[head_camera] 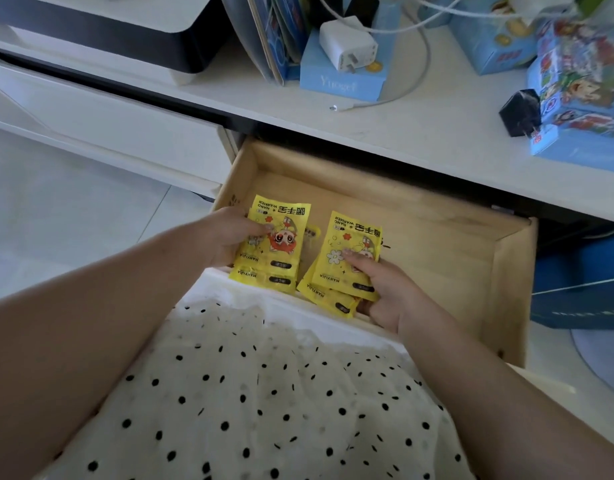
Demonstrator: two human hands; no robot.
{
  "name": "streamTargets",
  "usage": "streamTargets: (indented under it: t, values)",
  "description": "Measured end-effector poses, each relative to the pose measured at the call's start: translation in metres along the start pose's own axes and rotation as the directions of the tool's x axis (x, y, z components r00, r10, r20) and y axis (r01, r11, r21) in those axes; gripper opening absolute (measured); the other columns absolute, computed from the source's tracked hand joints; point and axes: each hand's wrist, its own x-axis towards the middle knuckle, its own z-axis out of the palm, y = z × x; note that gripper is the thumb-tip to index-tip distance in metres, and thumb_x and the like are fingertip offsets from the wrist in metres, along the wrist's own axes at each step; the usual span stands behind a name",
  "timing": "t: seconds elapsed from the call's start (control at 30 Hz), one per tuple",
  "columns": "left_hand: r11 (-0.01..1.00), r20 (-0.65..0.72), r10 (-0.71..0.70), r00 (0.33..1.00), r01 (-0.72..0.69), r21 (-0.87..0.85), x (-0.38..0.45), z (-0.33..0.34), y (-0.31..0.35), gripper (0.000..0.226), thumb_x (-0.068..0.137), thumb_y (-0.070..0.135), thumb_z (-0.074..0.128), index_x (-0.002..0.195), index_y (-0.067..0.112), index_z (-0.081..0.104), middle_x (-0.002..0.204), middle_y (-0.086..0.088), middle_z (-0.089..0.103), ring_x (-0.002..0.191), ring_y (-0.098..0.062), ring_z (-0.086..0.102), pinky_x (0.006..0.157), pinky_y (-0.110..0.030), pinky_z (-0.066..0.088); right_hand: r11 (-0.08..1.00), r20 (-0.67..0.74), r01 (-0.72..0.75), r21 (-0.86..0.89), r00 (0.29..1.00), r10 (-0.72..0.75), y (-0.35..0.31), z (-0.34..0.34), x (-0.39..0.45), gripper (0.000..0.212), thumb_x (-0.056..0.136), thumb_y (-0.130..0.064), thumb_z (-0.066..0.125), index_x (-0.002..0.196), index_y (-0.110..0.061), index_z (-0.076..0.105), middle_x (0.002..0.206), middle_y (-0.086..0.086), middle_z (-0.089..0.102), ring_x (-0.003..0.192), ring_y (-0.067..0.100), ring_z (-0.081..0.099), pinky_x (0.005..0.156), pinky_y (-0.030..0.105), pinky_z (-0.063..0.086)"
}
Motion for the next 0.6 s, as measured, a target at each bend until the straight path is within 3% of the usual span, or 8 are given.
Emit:
streamTargets:
  t: [0.23, 0.37, 0.47, 0.6]
  values:
    - [0.998, -0.117, 0.052, 0.992, -0.055, -0.022, 0.027, 0.004, 0.008, 0.023, 0.089, 0.006, 0.061, 0.112, 0.004, 0.06, 0.104, -0.015, 0.07, 0.083, -0.027, 0.07, 0.053, -0.036, 0.058, 0.999, -0.115, 0.017, -0.035, 0.993, -0.021, -0.014, 0.009, 0.029, 0.031, 0.076, -0.024, 0.078, 0.102, -0.013, 0.067, 0.099, 0.01, 0.073, 0.089, 0.028, 0.071, 0.083, 0.048, 0.056]
    - [0.977, -0.227, 0.189, 0.956, -0.159, 0.142, 0.061, -0.005, 0.016, 0.029, 0.082, 0.019, 0.071, 0.109, 0.009, 0.064, 0.1, -0.01, 0.072, 0.085, -0.026, 0.071, 0.075, -0.046, 0.058, 0.993, -0.181, 0.095, -0.071, 0.978, -0.106, -0.025, 0.016, 0.059, 0.026, 0.077, -0.02, 0.077, 0.1, -0.014, 0.066, 0.1, 0.007, 0.072, 0.092, 0.024, 0.069, 0.088, 0.044, 0.053]
    - [0.918, -0.282, 0.302, 0.911, -0.197, 0.345, 0.08, -0.002, 0.024, 0.021, 0.088, 0.023, 0.064, 0.107, 0.015, 0.064, 0.095, -0.001, 0.07, 0.083, -0.021, 0.068, 0.074, -0.035, 0.055, 0.984, -0.218, 0.151, -0.092, 0.961, -0.168, -0.029, 0.024, 0.08, 0.034, 0.078, -0.02, 0.077, 0.109, -0.014, 0.064, 0.104, 0.006, 0.071, 0.095, 0.025, 0.067, 0.088, 0.043, 0.053]
    - [0.869, -0.374, 0.408, 0.833, -0.229, 0.438, 0.105, 0.005, 0.026, 0.036, 0.092, 0.025, 0.058, 0.126, 0.017, 0.047, 0.103, 0.004, 0.057, 0.096, -0.019, 0.058, 0.074, -0.033, 0.047, 0.956, -0.259, 0.236, -0.174, 0.926, -0.276, -0.028, 0.036, 0.111, 0.024, 0.079, -0.022, 0.075, 0.099, -0.02, 0.062, 0.098, 0.0, 0.071, 0.093, 0.022, 0.067, 0.083, 0.038, 0.054]
